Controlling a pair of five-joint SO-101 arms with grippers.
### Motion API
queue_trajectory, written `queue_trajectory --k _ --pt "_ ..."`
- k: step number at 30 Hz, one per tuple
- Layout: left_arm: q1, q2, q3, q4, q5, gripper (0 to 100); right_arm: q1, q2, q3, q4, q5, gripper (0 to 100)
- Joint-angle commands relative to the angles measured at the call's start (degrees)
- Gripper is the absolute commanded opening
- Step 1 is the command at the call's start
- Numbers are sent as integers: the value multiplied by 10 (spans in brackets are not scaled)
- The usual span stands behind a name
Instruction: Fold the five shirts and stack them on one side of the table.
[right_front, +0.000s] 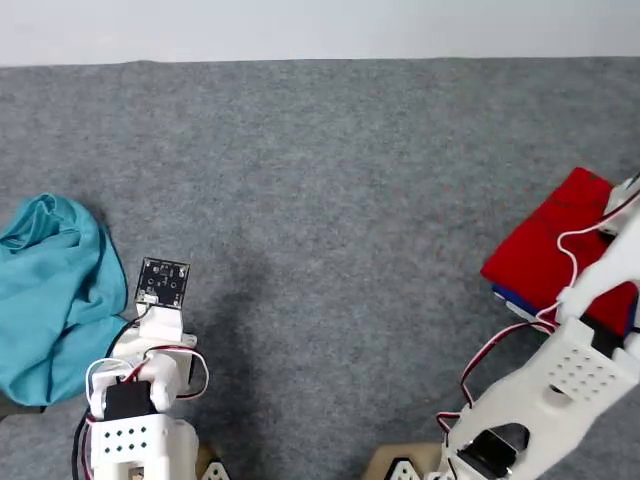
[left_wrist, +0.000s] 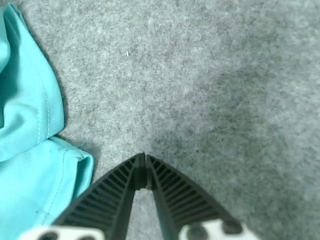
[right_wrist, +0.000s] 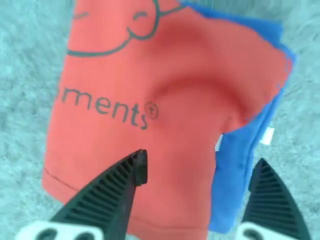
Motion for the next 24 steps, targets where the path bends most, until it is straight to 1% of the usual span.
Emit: queue_trajectory --k 1,3,5,7,8,10,13,15,18,19,24 --pt "4 -4 -2 -10 4 7 0 -24 -46 10 -8 260" --pt "4 -4 -2 -10 4 7 0 -9 -42 -18 -8 199" --pt "4 -4 -2 -10 4 7 4 17 -43 -56 -5 108" --pt "4 -4 -2 -10 4 7 14 47 -43 -108 26 12" --pt "4 -4 -2 -10 4 7 17 64 -43 -132 49 6" --pt "4 -4 -2 -10 4 7 36 97 -43 -176 81 39" --pt "4 -4 -2 -10 4 7 51 145 -43 -245 92 29" --pt "4 -4 -2 -10 4 7 54 169 -43 -272 92 20" --pt "4 -4 -2 -10 4 7 47 178 -49 -273 92 18" --pt "4 -4 -2 -10 4 7 44 171 -57 -257 92 18" --pt "4 -4 -2 -10 4 7 16 121 -133 -125 92 22"
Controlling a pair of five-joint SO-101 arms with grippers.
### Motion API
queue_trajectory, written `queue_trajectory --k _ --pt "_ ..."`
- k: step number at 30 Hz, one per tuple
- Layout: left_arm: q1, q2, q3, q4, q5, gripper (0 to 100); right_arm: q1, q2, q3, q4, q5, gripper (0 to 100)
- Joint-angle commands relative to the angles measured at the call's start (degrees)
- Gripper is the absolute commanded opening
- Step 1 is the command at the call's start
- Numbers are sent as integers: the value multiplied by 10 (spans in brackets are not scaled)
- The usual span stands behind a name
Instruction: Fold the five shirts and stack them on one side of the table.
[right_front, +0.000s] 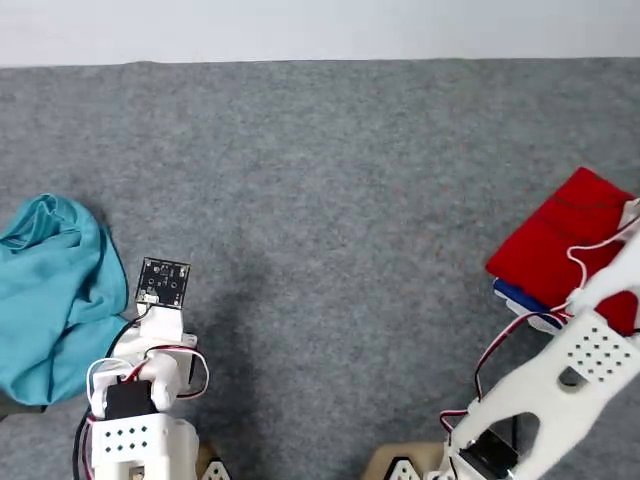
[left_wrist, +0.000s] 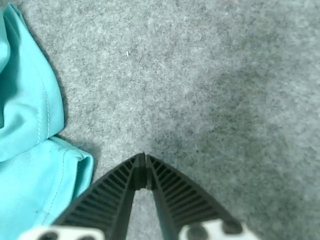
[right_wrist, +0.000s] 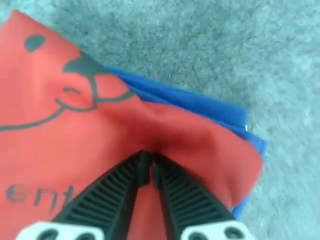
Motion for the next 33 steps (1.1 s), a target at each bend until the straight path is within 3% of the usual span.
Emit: queue_trajectory --k 1,6,10,14,20,26,33 --pt "4 -4 -2 -10 4 7 -30 -70 -73 94 7 22" --pt "4 -4 -2 -10 4 7 -53 -83 -110 218 7 18" --pt "4 -4 -2 -10 4 7 -55 -77 -53 211 4 18" --pt "4 -4 -2 -10 4 7 -108 -24 9 211 4 17" --pt "4 -4 -2 -10 4 7 -152 54 -13 211 3 9" --pt "4 -4 -2 -10 4 7 -109 5 -80 216 4 9" --pt "4 -4 -2 -10 4 7 -43 -108 -2 216 8 9"
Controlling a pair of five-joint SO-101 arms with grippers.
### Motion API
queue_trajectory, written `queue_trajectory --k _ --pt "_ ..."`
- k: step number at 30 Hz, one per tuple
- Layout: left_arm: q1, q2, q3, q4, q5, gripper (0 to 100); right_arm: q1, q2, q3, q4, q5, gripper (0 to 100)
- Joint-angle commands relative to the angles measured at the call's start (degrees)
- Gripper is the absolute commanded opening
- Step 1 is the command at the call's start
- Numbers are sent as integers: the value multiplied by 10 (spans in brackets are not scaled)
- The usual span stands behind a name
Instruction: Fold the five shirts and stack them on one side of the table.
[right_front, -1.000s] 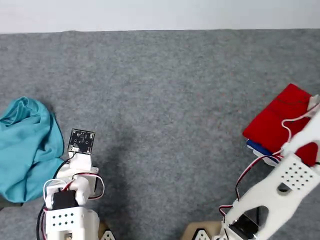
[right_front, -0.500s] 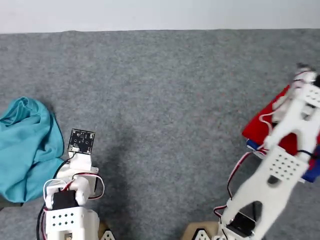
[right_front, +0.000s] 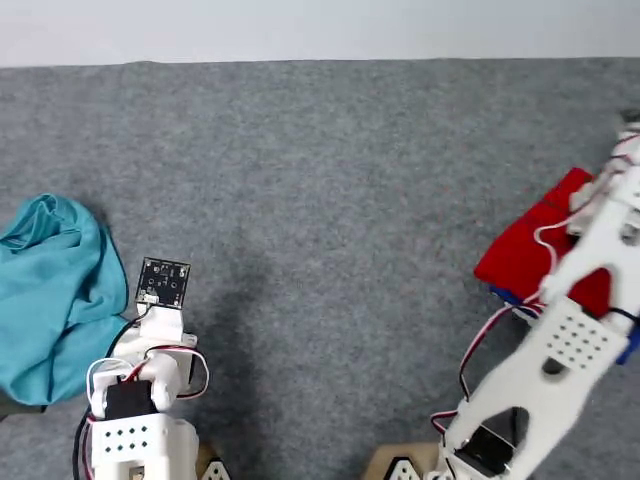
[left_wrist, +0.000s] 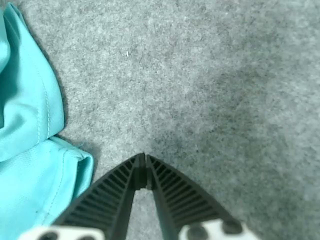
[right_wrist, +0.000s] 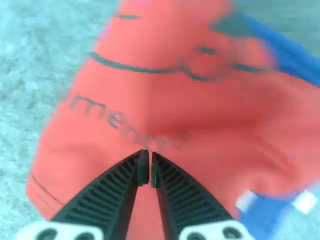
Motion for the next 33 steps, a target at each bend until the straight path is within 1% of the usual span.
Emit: queue_trajectory --k 1,6,10,15,19,26,33 --pt "4 -4 -2 -10 4 7 29 -88 55 24 7 9" --pt "4 -4 -2 -10 4 7 51 -122 182 22 64 9" --pt "4 -4 -2 -10 4 7 84 -94 234 -4 73 9" --pt "4 -4 -2 -10 4 7 94 -63 231 -17 73 9" --pt "4 -4 -2 -10 4 7 80 -107 201 20 69 9" --pt "4 -4 -2 -10 4 7 45 -202 200 23 69 9" --pt "4 -4 -2 -10 4 7 41 -235 200 23 69 9"
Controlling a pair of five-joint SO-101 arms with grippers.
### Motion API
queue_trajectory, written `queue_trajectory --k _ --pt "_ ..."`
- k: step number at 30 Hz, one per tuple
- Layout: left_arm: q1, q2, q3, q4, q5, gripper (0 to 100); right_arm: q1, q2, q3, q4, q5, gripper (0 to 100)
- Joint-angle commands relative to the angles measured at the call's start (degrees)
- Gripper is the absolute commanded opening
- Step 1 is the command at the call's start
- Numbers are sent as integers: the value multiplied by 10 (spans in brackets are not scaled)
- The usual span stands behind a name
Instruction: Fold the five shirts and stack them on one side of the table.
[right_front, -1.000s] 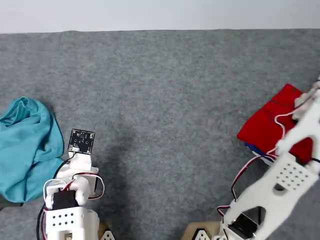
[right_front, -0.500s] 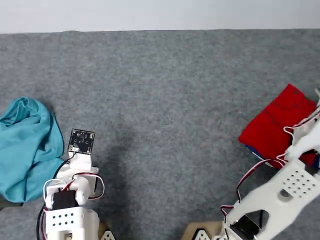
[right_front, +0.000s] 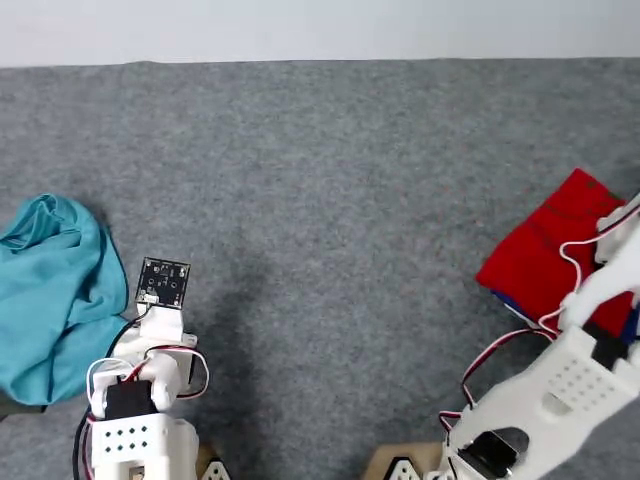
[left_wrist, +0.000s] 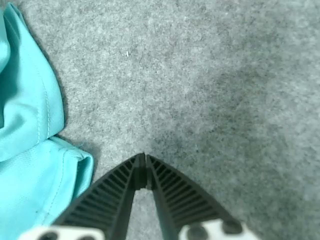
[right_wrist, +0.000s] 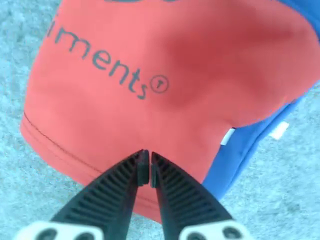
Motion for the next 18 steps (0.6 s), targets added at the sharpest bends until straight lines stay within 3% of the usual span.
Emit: queue_trajectory --k 1,9,18 --pt "4 -4 -2 -10 4 7 -6 -42 -27 24 2 9" --pt "4 -4 -2 -10 4 7 3 -60 -27 24 2 9" --pt "4 -4 -2 -10 4 7 -10 -188 17 25 2 9"
